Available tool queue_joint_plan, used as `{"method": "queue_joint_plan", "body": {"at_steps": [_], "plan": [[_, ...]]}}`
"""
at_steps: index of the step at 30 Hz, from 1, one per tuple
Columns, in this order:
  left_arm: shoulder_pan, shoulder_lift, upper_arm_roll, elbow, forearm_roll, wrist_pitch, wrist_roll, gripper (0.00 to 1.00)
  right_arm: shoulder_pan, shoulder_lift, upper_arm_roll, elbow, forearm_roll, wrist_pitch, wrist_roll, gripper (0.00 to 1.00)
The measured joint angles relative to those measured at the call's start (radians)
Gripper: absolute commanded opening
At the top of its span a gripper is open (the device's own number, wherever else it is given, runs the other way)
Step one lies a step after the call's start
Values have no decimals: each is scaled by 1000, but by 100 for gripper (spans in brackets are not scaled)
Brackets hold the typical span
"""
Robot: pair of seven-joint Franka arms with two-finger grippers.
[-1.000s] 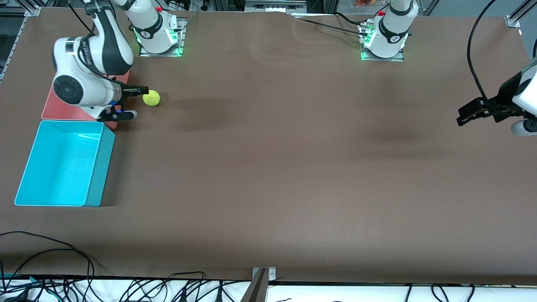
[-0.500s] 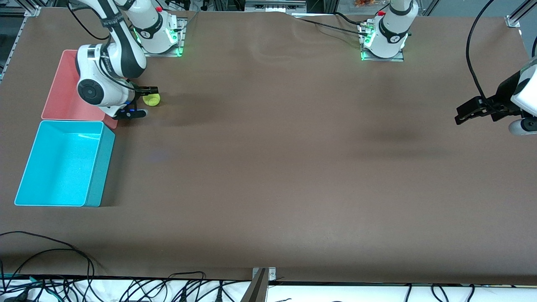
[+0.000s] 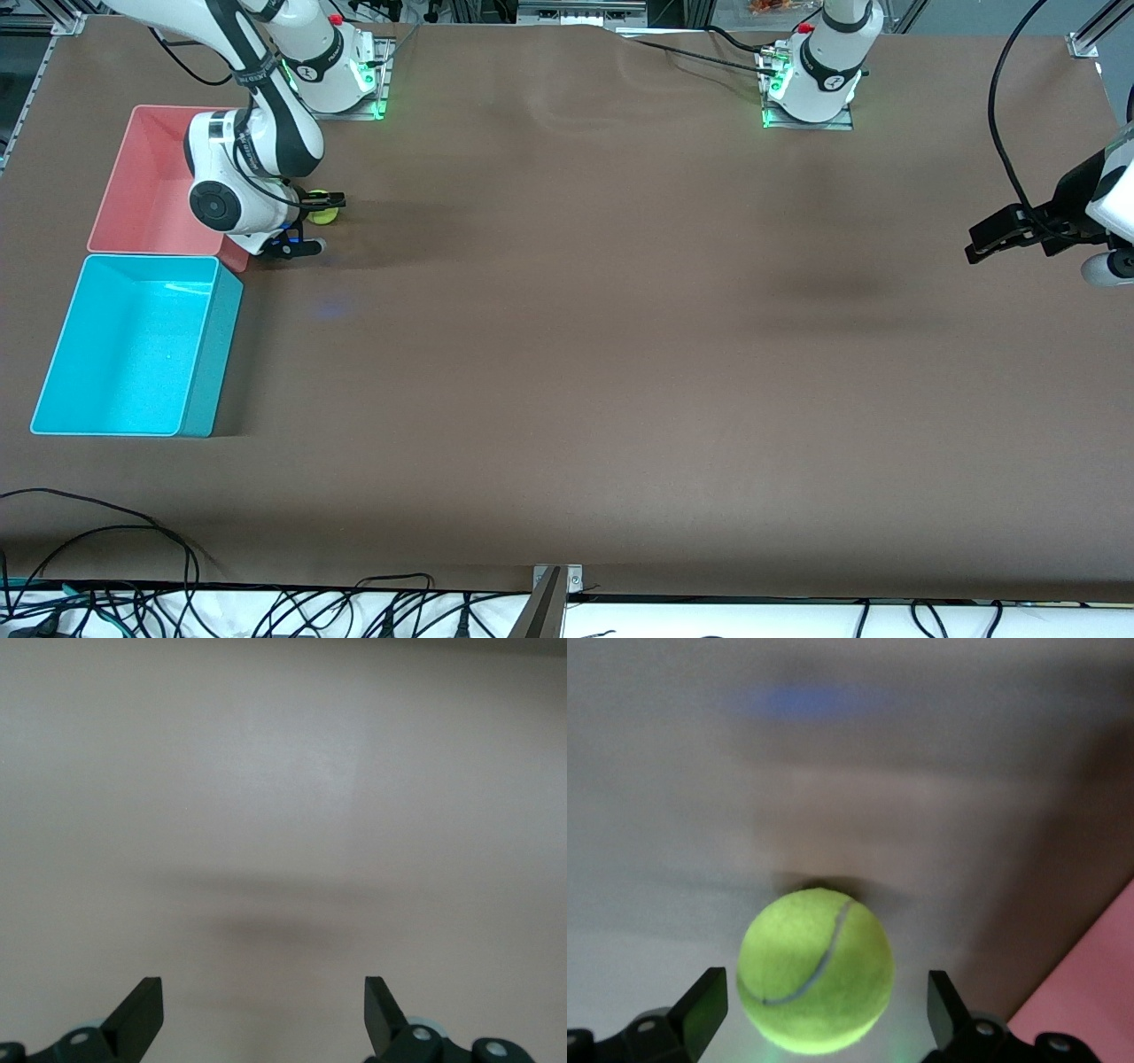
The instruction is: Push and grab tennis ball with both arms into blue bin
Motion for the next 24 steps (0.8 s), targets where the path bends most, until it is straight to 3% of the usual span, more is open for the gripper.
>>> {"method": "queue_joint_plan", "body": {"at_steps": [5, 12, 17, 24], "plan": [[0, 0, 0, 0, 0, -2, 0, 100, 0, 26, 0, 0, 0, 29, 0, 88], [0, 0, 1, 0, 0, -3, 0, 100, 0, 47, 0, 0, 0, 35, 0, 50], [0, -1, 4, 0, 0, -4, 0, 100, 0, 46, 0, 1, 0, 34, 0, 42], [1, -2, 7, 0, 0, -4, 0, 100, 0, 45, 0, 24, 0, 12, 0, 41]]}}
